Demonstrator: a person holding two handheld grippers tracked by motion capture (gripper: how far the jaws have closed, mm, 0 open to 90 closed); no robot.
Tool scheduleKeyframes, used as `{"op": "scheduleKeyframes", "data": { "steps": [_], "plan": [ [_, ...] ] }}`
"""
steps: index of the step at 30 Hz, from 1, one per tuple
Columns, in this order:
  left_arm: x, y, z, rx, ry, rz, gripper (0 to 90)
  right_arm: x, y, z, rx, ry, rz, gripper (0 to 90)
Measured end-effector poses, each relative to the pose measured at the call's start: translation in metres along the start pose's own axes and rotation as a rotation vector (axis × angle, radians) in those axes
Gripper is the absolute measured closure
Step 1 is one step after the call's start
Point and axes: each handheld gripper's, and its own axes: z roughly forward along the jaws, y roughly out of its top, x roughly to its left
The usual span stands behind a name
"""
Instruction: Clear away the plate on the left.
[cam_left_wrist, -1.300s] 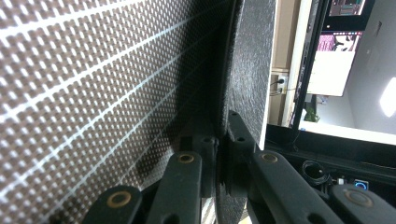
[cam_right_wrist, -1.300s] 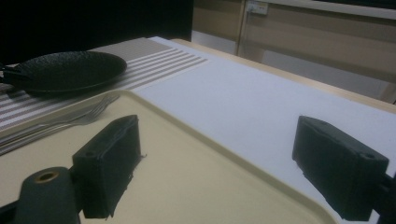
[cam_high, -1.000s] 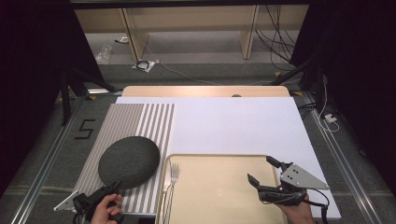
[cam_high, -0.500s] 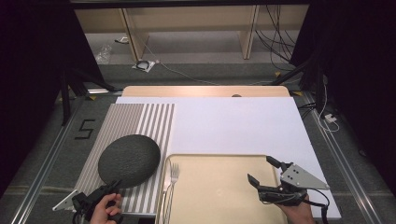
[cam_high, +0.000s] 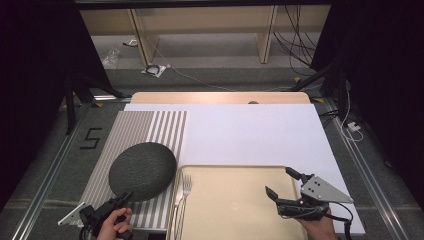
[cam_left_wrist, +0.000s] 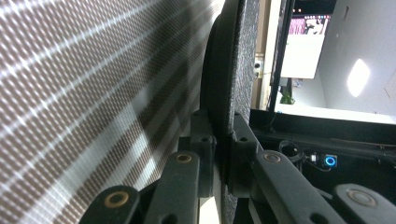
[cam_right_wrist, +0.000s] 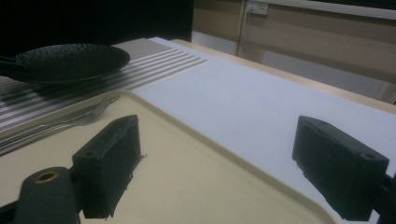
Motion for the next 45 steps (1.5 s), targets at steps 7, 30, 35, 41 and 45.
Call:
{"op": "scheduleKeyframes", "data": {
  "steps": [7,30,35,41,45],
  "plan": [
    [-0.003,-0.006,0.002,0.042,-0.022,-0.001,82.8,0.000,0.000,0.000,-0.003,-0.001,-0.001,16.2],
    [-0.013,-0.032,0.009,0.176,-0.055,0.046,82.3,0.000,0.000,0.000,0.000,-0.001,0.000,16.2],
    [-0.013,-0.039,0.011,0.209,-0.054,0.049,82.2,0.000,0.000,0.000,-0.001,-0.002,-0.001,16.2],
    [-0.016,-0.047,0.014,0.245,-0.055,0.066,82.2,0.000,0.000,0.000,-0.002,-0.002,-0.001,16.2],
    [-0.017,-0.051,0.017,0.270,-0.051,0.088,82.0,0.000,0.000,0.000,0.000,-0.002,0.000,16.2]
  ]
}}
